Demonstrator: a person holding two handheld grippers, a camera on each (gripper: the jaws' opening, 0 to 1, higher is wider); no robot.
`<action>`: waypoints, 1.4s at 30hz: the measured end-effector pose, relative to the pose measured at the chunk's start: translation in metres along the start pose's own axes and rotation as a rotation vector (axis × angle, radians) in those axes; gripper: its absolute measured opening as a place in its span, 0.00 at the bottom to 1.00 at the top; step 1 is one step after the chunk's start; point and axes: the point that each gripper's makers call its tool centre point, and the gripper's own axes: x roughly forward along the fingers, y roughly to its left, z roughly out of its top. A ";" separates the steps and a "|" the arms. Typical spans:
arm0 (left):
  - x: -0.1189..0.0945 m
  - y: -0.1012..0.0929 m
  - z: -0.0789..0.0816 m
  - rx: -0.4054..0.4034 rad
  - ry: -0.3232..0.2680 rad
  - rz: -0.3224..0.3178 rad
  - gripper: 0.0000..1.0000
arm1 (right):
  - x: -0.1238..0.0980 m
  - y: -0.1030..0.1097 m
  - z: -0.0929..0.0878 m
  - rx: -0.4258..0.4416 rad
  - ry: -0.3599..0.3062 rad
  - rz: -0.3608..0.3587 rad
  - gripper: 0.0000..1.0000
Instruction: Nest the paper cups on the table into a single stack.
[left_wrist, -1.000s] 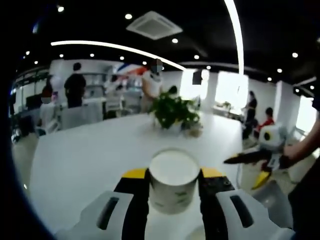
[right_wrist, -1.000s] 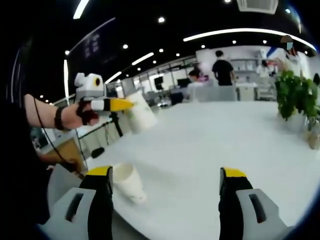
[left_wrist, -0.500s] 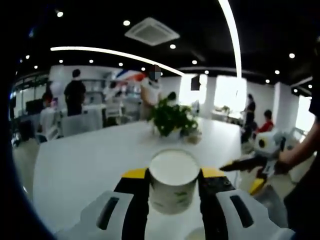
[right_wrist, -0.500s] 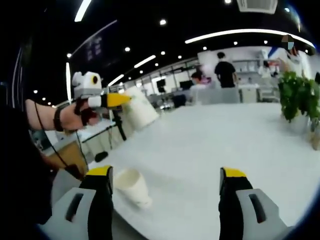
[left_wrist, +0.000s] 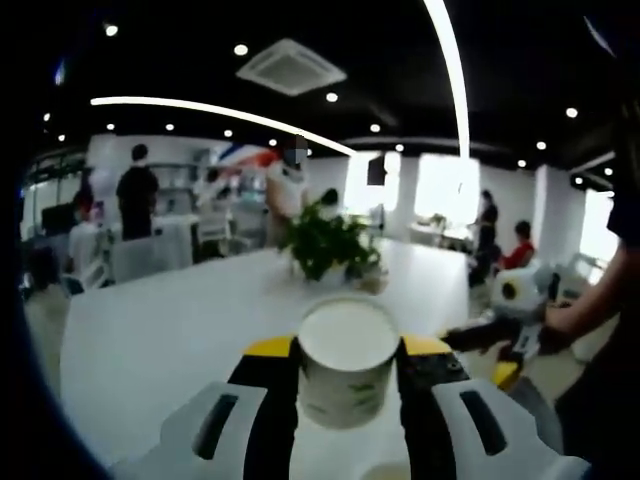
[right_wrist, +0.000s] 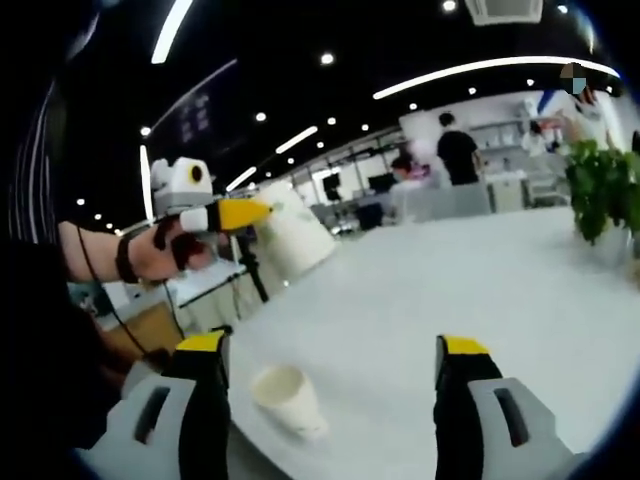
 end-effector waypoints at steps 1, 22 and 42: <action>0.000 -0.001 0.001 0.001 -0.002 -0.004 0.36 | 0.001 0.001 0.001 0.003 -0.003 0.003 0.81; 0.005 -0.020 0.014 0.020 -0.017 -0.078 0.36 | 0.027 0.039 0.036 0.055 -0.094 0.148 0.70; 0.008 -0.041 0.017 0.022 -0.011 -0.148 0.36 | 0.028 0.052 0.051 0.142 -0.165 0.223 0.60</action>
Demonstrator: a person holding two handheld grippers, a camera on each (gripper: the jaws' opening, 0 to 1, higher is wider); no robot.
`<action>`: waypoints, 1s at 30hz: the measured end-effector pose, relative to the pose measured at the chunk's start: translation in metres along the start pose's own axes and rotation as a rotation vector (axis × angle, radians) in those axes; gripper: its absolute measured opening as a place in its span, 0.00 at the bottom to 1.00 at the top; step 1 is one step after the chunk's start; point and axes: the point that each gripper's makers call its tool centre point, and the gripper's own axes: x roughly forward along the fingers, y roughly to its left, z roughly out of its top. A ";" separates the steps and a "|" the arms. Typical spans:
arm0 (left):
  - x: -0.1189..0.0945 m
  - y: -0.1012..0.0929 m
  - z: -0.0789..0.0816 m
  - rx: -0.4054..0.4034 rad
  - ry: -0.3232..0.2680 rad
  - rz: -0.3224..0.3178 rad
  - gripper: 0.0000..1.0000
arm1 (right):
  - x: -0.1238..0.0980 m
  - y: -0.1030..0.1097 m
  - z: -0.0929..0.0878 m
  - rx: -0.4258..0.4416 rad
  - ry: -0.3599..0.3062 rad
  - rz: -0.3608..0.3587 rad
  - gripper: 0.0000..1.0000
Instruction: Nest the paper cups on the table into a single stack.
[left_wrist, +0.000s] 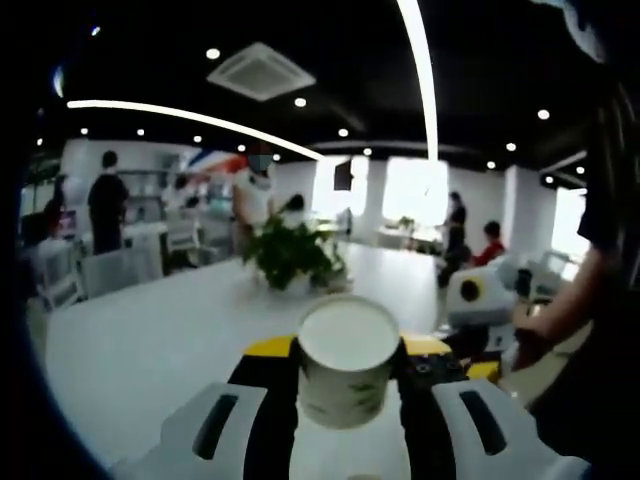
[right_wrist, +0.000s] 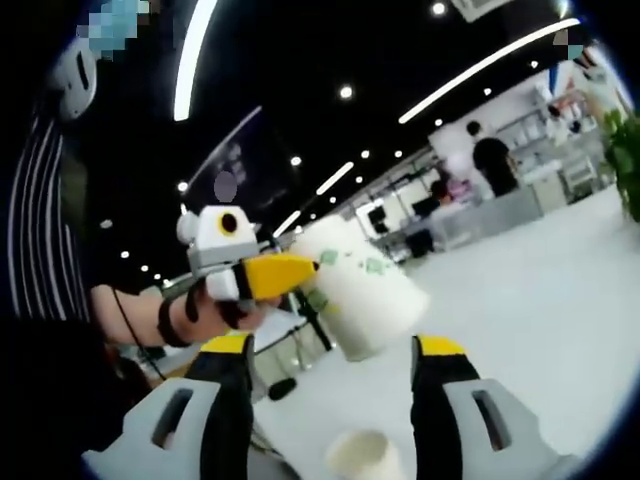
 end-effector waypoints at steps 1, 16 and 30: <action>0.001 -0.002 -0.001 0.007 0.004 -0.002 0.36 | -0.001 -0.001 0.000 0.012 -0.008 0.002 0.59; 0.000 -0.003 -0.008 -0.022 0.012 -0.013 0.36 | -0.007 -0.004 0.011 0.046 -0.061 -0.007 0.55; -0.005 -0.002 -0.023 -0.066 0.032 -0.031 0.36 | -0.013 -0.007 0.016 0.039 -0.052 0.004 0.46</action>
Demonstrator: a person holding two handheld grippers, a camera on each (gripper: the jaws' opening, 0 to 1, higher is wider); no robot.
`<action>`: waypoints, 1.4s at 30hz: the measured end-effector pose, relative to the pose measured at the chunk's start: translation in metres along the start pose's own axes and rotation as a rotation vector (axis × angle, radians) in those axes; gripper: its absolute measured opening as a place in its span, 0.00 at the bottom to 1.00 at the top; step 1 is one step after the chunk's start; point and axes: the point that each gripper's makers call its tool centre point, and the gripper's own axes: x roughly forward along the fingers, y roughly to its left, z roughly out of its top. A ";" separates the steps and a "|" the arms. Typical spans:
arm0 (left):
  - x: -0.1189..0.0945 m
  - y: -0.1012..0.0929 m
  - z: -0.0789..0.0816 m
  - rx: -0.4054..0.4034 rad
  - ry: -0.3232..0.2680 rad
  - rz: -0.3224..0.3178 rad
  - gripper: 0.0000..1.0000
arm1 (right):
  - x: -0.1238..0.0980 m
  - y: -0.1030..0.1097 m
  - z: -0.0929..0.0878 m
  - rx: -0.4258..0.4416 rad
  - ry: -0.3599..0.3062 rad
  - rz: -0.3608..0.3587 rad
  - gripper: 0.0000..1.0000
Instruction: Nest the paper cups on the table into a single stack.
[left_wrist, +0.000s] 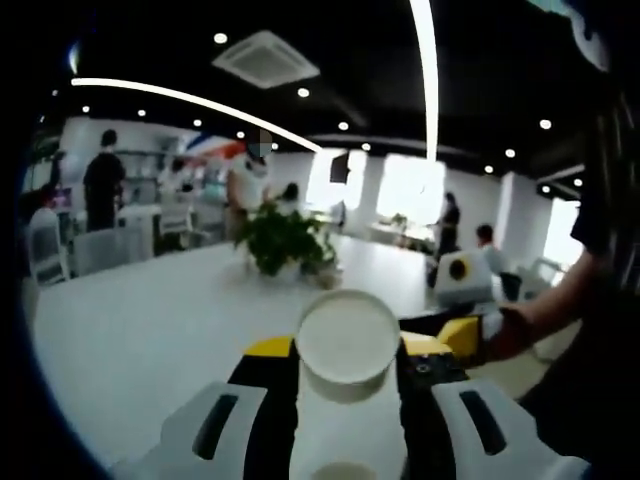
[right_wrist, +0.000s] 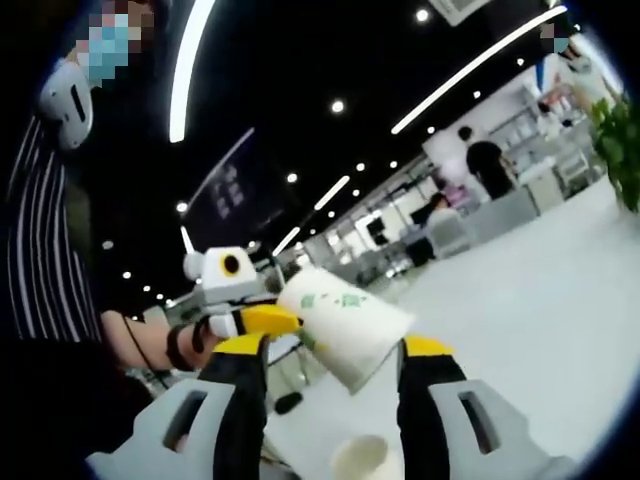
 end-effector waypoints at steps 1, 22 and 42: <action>-0.001 -0.001 0.000 -0.002 -0.002 -0.006 0.36 | -0.001 0.001 0.000 0.006 -0.001 0.008 0.45; -0.009 -0.009 -0.021 0.007 0.047 -0.039 0.38 | -0.010 0.011 0.010 0.006 0.006 0.095 0.20; -0.013 -0.017 -0.031 0.003 0.056 -0.061 0.40 | -0.012 0.031 0.014 0.005 0.039 0.171 0.01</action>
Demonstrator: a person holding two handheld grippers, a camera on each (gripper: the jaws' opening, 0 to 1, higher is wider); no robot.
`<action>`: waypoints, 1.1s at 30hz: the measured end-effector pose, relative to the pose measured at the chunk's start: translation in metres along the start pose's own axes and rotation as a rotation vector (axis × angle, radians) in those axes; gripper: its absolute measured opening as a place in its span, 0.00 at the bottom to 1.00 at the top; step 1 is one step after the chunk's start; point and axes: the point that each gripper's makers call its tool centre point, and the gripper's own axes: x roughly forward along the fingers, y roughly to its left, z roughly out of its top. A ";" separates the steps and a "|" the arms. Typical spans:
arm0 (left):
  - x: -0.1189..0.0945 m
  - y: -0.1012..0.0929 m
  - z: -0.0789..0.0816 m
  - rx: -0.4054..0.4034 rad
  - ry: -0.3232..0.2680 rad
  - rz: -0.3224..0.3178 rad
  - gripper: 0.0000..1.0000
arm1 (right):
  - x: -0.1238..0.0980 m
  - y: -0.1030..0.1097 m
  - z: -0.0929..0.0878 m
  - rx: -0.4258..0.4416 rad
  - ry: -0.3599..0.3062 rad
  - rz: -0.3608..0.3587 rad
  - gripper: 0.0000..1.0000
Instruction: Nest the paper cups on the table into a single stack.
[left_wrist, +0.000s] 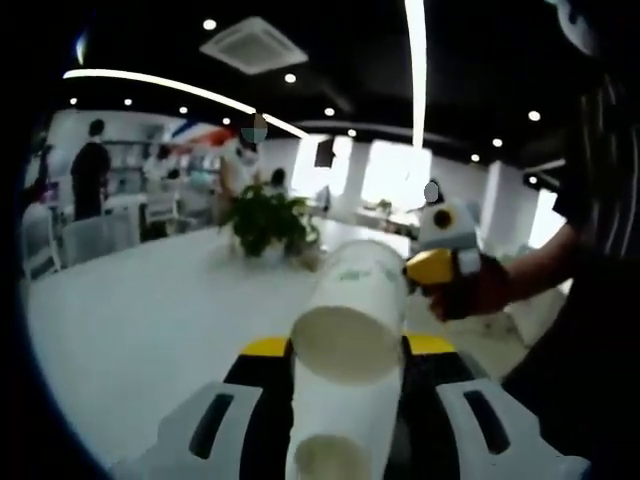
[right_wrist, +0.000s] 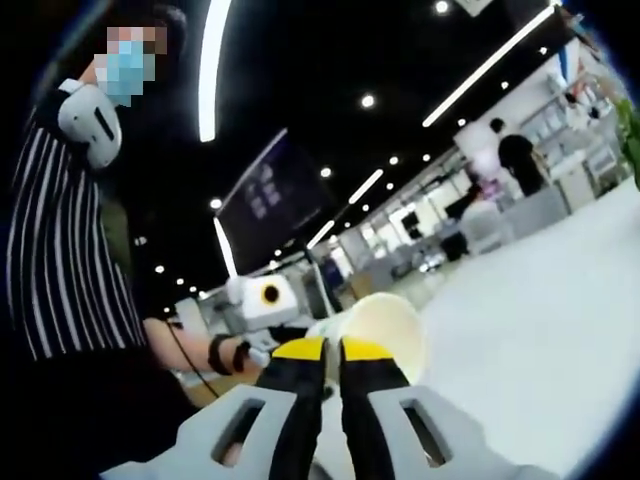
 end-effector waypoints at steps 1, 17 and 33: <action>-0.001 0.000 0.000 0.008 -0.003 -0.001 0.41 | 0.001 0.003 0.000 0.006 0.005 0.009 0.00; -0.016 0.001 0.004 0.065 -0.069 0.023 0.44 | 0.018 0.018 0.002 -0.077 0.091 0.041 0.00; -0.023 0.007 0.005 0.065 -0.114 0.068 0.62 | 0.027 0.018 0.001 -0.073 0.118 0.023 0.00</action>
